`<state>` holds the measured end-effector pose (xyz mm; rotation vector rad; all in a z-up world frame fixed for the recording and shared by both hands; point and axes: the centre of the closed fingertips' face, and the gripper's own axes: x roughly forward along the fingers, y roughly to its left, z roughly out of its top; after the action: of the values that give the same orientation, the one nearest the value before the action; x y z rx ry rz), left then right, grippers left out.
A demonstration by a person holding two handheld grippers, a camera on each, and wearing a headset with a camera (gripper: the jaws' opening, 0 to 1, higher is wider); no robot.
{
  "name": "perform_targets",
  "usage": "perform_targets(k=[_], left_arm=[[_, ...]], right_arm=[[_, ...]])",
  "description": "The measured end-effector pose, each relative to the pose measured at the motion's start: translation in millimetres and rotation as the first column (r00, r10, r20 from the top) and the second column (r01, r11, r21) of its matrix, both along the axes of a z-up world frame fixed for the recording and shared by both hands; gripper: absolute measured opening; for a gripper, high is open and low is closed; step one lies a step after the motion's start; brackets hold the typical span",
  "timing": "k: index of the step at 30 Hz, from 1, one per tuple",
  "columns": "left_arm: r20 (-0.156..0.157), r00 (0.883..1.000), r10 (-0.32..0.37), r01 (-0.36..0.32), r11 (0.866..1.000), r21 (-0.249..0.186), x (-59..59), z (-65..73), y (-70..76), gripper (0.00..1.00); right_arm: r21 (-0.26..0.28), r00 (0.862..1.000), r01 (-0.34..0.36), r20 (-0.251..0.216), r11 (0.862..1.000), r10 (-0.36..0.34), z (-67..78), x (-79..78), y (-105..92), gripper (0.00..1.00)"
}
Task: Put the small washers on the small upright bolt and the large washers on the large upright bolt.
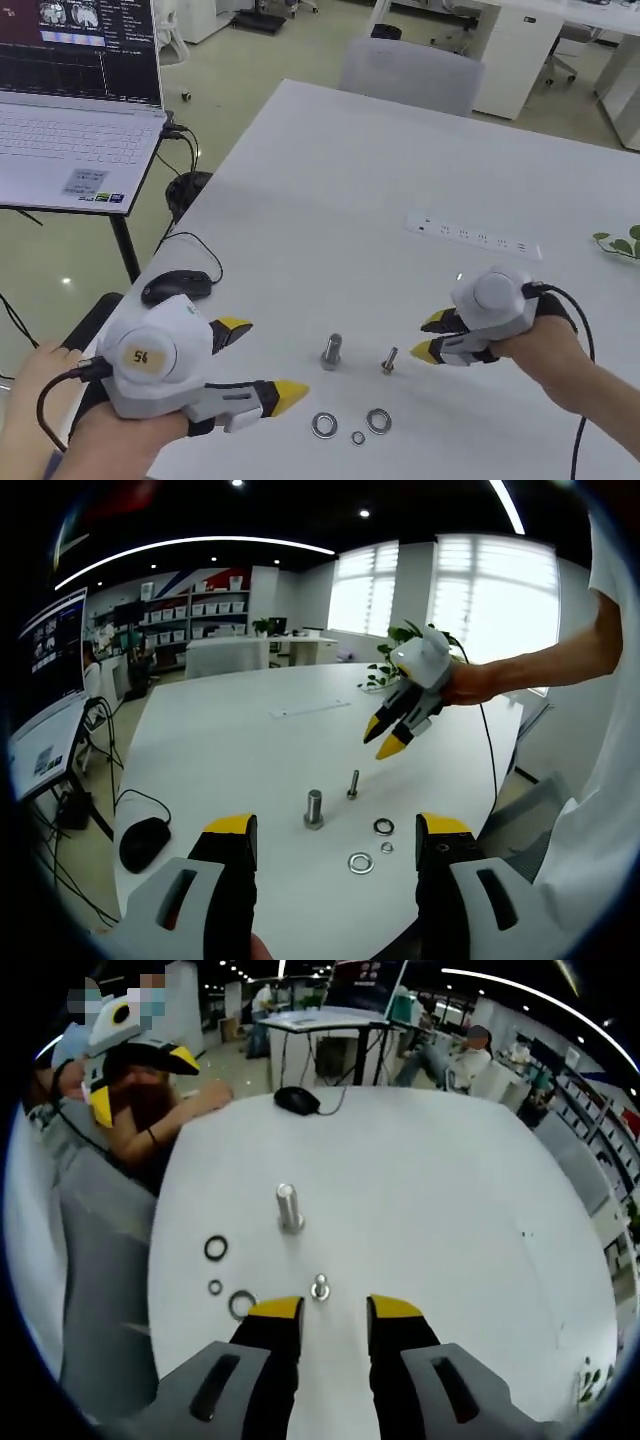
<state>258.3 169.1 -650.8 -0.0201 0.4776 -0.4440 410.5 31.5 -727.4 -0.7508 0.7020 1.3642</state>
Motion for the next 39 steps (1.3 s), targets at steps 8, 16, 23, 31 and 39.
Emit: perform_targets(k=[8, 16, 23, 31, 39], left_arm=[[-0.003, 1.000, -0.004, 0.004, 1.000, -0.001, -0.8, -0.4, -2.0, 0.64], [-0.007, 1.000, 0.001, -0.001, 1.000, 0.000, -2.1, -1.7, 0.2, 0.64], [-0.009, 1.000, 0.004, -0.004, 1.000, -0.001, -3.7, -2.2, 1.0, 0.64], [-0.009, 1.000, 0.004, -0.004, 1.000, -0.003, -4.2, -2.6, 0.7, 0.64], [-0.009, 1.000, 0.003, -0.003, 1.000, -0.002, -4.2, -2.5, 1.2, 0.64]], right_arm=[[0.081, 0.996, 0.069, -0.060, 0.994, -0.064, 1.9, -15.5, -10.9, 0.29], [0.096, 0.990, 0.086, -0.115, 0.992, -0.075, -12.1, -40.5, -18.8, 0.30], [0.080, 0.987, 0.071, -0.147, 0.994, -0.059, -26.6, -60.8, -20.0, 0.30], [0.034, 0.985, 0.000, -0.173, 0.999, 0.006, -46.0, -91.3, -12.5, 0.30], [-0.002, 0.979, -0.105, -0.173, 0.994, 0.103, -62.4, -116.4, 2.2, 0.29]])
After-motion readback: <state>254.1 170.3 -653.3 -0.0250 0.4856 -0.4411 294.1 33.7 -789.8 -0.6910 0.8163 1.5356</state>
